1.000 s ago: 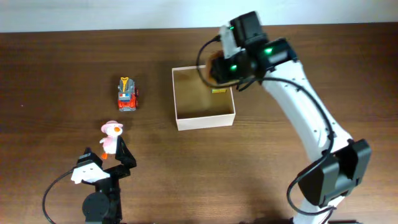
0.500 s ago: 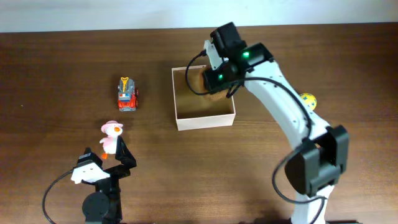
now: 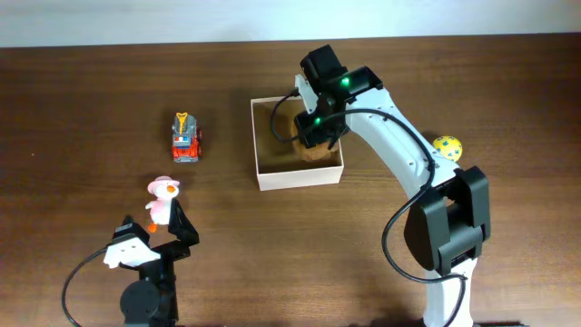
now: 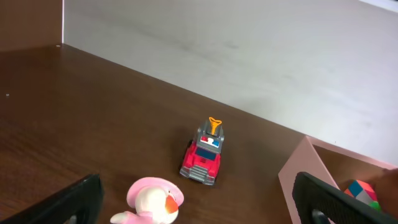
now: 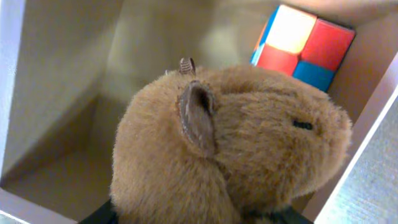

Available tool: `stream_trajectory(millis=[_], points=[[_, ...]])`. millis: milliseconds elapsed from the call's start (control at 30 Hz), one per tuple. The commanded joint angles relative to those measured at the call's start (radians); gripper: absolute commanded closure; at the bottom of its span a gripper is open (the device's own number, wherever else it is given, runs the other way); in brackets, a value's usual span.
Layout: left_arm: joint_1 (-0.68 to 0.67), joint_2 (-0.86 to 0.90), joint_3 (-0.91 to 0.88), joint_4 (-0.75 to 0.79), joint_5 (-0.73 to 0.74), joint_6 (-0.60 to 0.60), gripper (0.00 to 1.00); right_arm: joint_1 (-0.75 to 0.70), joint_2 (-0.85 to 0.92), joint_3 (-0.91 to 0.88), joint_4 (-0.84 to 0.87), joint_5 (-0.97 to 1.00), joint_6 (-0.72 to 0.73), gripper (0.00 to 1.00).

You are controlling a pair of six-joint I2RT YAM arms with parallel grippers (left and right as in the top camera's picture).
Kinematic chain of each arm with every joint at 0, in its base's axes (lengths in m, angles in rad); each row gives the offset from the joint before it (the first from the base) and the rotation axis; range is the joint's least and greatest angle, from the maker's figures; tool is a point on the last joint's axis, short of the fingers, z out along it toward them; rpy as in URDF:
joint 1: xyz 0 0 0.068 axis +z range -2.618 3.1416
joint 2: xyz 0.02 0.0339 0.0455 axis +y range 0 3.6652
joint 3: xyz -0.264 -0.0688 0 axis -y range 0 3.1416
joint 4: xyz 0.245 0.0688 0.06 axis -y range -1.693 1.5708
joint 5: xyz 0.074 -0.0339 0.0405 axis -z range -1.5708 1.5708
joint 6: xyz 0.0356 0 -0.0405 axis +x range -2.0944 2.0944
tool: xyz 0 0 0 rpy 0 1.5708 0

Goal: Pack container
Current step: 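Lower the capybara into the box beside the cube and open the right gripper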

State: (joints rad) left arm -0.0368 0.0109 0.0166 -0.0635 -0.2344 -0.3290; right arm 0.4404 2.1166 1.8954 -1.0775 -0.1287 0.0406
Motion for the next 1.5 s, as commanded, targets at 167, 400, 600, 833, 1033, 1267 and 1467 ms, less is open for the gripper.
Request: stream_trajectory(millis=[167, 400, 600, 833, 1033, 1267, 1467], points=[[0.002, -0.005, -0.008, 0.002, 0.010, 0.016, 0.01, 0.005, 0.043, 0.003, -0.015, 0.008, -0.011, 0.50], [0.002, -0.005, -0.008, 0.002, 0.010, 0.016, 0.01, 0.005, 0.046, 0.003, -0.009, 0.009, -0.011, 0.43], [0.002, -0.005, -0.007, 0.002, 0.010, 0.016, 0.01, 0.005, 0.046, 0.003, -0.010, 0.009, -0.011, 0.31], [0.002, -0.005, -0.008, 0.002, 0.010, 0.016, 0.01, 0.005, 0.046, 0.003, -0.010, 0.009, -0.011, 0.24], [0.002, -0.005, -0.008, 0.002, 0.010, 0.016, 0.01, 0.004, 0.046, 0.003, -0.008, 0.009, -0.011, 0.21], [0.002, -0.005, -0.008, 0.002, 0.010, 0.016, 0.01, 0.004, 0.046, 0.005, -0.006, 0.009, -0.011, 0.19], [0.002, -0.005, -0.008, 0.002, 0.010, 0.016, 0.01, 0.005, 0.046, 0.060, 0.003, 0.008, -0.042, 0.21]])
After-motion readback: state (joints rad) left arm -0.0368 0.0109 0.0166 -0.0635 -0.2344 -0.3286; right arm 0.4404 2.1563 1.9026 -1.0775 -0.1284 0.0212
